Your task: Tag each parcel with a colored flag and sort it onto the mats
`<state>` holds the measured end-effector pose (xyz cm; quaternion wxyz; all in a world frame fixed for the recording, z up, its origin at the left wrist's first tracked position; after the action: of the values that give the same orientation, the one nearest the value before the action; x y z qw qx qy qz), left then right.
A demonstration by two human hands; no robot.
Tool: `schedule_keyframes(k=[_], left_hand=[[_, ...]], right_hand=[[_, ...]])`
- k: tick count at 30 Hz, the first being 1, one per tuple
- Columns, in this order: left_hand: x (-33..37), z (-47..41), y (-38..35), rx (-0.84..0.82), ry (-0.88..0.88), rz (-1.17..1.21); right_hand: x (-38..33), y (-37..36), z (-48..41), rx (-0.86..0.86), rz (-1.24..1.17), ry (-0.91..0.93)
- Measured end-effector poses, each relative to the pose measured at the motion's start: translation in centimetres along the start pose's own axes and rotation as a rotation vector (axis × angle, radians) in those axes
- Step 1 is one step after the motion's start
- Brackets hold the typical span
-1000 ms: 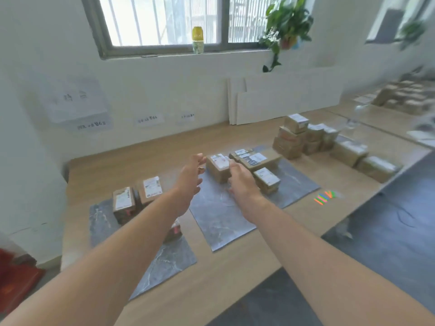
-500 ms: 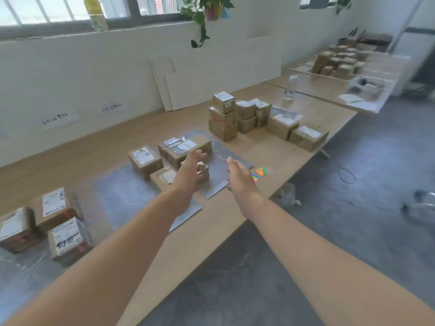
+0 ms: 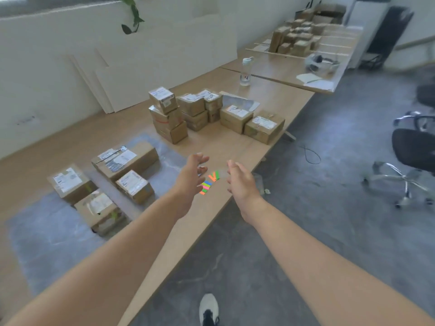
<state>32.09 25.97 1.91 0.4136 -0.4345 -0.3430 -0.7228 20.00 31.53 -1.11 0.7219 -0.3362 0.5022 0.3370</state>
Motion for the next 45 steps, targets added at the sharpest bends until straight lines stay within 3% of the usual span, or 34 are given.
schedule_keyframes(k=[20,36,45], left_hand=[[7.1,-30.9,-16.9,-0.2,0.101,-0.032],[11.2,-46.5,-29.1,0.061,0.245,0.02],[11.2,-52.0,-30.6,0.124,0.385,0.051]], right_hand=[[-4.3,11.6,-30.1,0.22,0.037,-0.075],[-6.4,21.8,-51.5,0.085,0.026,-0.214],[-6.9,25.1,-59.8,0.118,0.034,-0.257]])
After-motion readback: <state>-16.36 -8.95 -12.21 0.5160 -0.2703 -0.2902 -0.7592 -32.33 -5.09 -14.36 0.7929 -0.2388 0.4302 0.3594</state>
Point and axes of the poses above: each hand's wrist, its own z-axis away from the middle knuckle, its own y-axis out of the back of the hand, x = y × z, the point moved 3 cm from there along -z, towards the middle knuckle, and after that the axes turned 7 degrees about -z, right-handed, at the moved point
